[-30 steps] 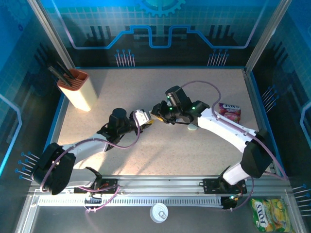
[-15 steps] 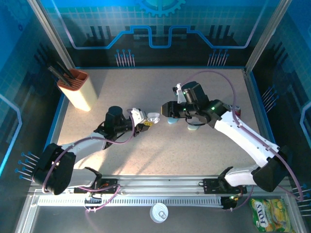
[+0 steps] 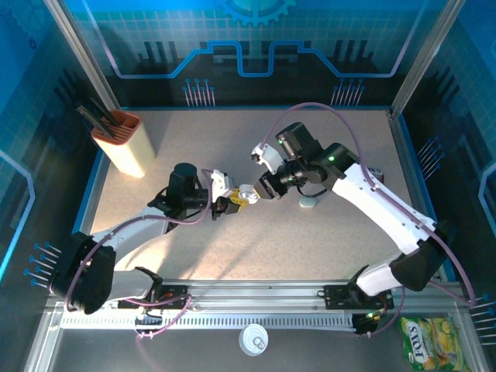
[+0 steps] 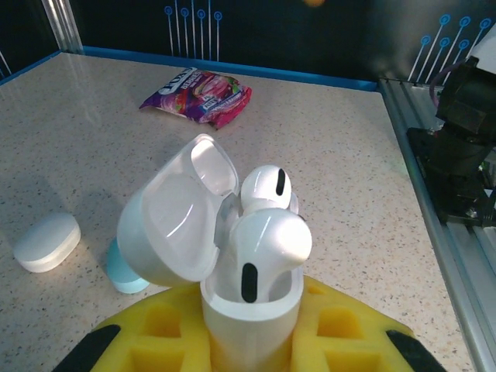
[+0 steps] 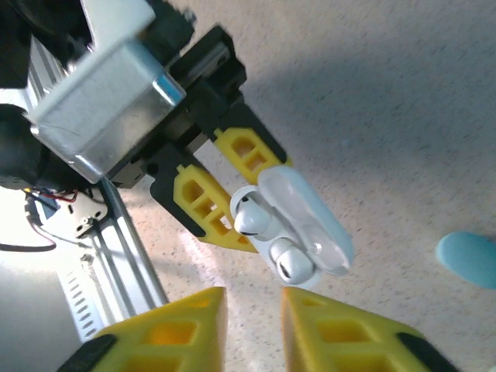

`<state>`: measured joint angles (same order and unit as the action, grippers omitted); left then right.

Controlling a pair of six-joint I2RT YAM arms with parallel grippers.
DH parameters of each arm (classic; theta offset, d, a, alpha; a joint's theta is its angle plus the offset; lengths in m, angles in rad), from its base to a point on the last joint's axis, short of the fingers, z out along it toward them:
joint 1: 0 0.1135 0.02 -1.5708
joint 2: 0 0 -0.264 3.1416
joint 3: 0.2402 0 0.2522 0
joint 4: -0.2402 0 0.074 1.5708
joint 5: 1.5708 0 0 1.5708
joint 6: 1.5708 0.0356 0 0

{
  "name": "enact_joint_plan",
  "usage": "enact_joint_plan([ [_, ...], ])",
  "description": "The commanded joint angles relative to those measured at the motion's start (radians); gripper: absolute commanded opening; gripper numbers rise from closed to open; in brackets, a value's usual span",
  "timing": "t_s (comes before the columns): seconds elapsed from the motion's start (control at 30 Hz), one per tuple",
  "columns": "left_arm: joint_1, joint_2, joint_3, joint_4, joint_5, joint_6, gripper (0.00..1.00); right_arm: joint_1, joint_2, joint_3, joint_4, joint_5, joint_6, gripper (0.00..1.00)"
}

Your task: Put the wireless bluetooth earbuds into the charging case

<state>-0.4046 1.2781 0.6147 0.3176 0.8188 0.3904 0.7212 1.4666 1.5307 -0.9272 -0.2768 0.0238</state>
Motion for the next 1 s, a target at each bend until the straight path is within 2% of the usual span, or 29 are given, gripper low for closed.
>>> enact_joint_plan([
  [0.0, 0.005, -0.028, 0.038, -0.036, 0.057, -0.004, 0.15, 0.022, 0.033, 0.022, -0.031, -0.045, -0.044, 0.17],
  [0.27, 0.003, -0.02, 0.049, -0.036, 0.064, -0.005, 0.15, 0.038, 0.068, -0.009, 0.059, -0.089, 0.006, 0.1],
  [0.97, 0.004, -0.046, 0.049, -0.039, 0.071, -0.001, 0.15, 0.035, 0.124, -0.011, 0.136, -0.044, 0.05, 0.12],
])
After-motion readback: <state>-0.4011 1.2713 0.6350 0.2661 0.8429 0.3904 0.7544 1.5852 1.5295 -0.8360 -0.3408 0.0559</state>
